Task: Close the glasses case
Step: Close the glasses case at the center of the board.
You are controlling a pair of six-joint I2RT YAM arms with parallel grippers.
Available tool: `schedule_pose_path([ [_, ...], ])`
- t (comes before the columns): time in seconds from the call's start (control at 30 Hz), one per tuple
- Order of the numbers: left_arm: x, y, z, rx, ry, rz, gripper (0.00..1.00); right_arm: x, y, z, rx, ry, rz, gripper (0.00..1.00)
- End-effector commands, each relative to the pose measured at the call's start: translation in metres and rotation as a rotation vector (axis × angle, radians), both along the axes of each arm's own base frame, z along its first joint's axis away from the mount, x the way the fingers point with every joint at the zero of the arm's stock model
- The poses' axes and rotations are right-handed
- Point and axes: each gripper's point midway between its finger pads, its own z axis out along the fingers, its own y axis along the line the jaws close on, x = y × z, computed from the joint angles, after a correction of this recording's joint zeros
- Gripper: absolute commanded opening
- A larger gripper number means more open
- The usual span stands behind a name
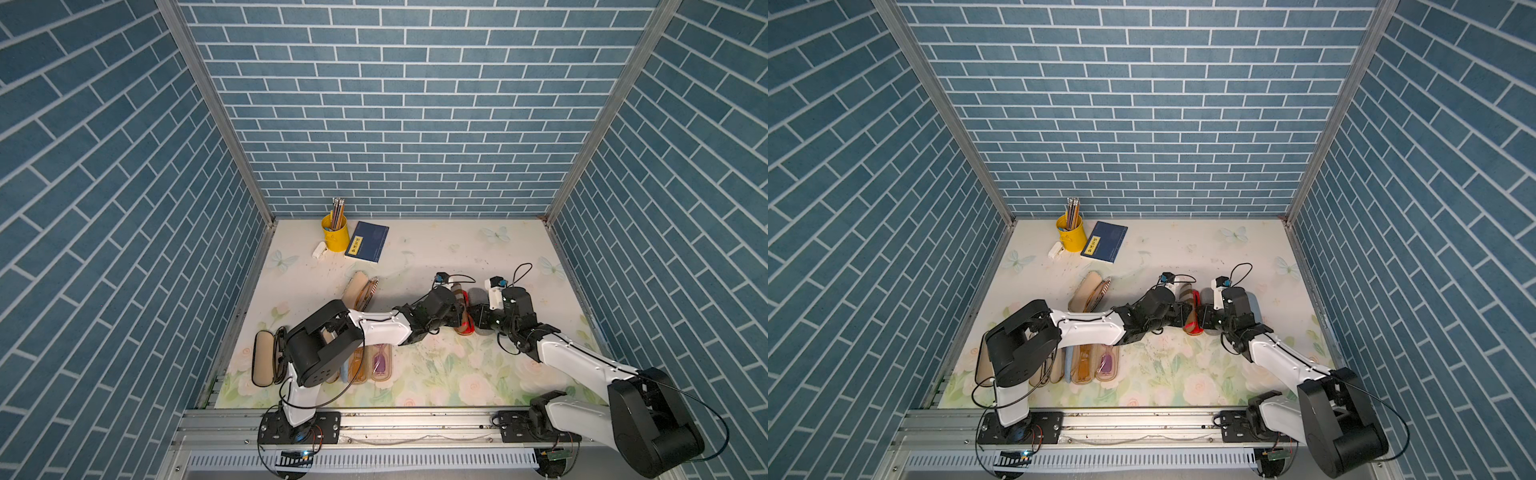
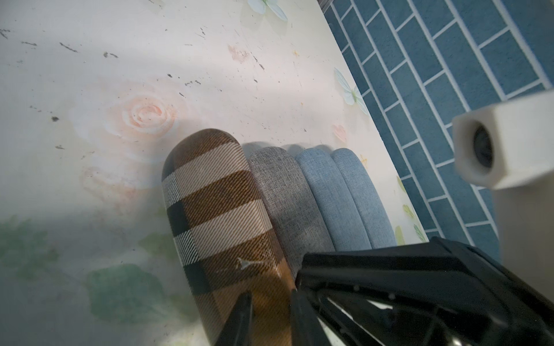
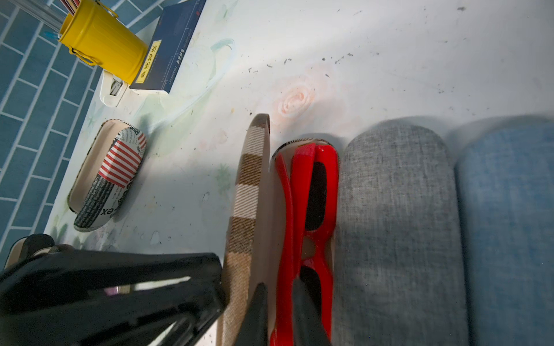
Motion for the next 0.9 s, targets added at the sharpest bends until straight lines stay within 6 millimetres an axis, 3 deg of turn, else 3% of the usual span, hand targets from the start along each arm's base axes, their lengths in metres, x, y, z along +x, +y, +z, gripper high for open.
schedule_pose_path([
  [0.0, -0.029, 0.020, -0.061, 0.166, 0.113, -0.039, 0.27, -0.005, -0.003, -0.002, -0.037, 0.007, 0.005, 0.03],
  [0.27, -0.029, 0.022, -0.057, 0.157, 0.110, -0.033, 0.27, -0.010, -0.013, -0.008, -0.097, 0.031, -0.030, 0.00],
  [0.87, -0.031, 0.022, -0.053, 0.136, 0.103, -0.039, 0.27, -0.003, 0.002, -0.034, -0.207, 0.095, -0.002, 0.00],
])
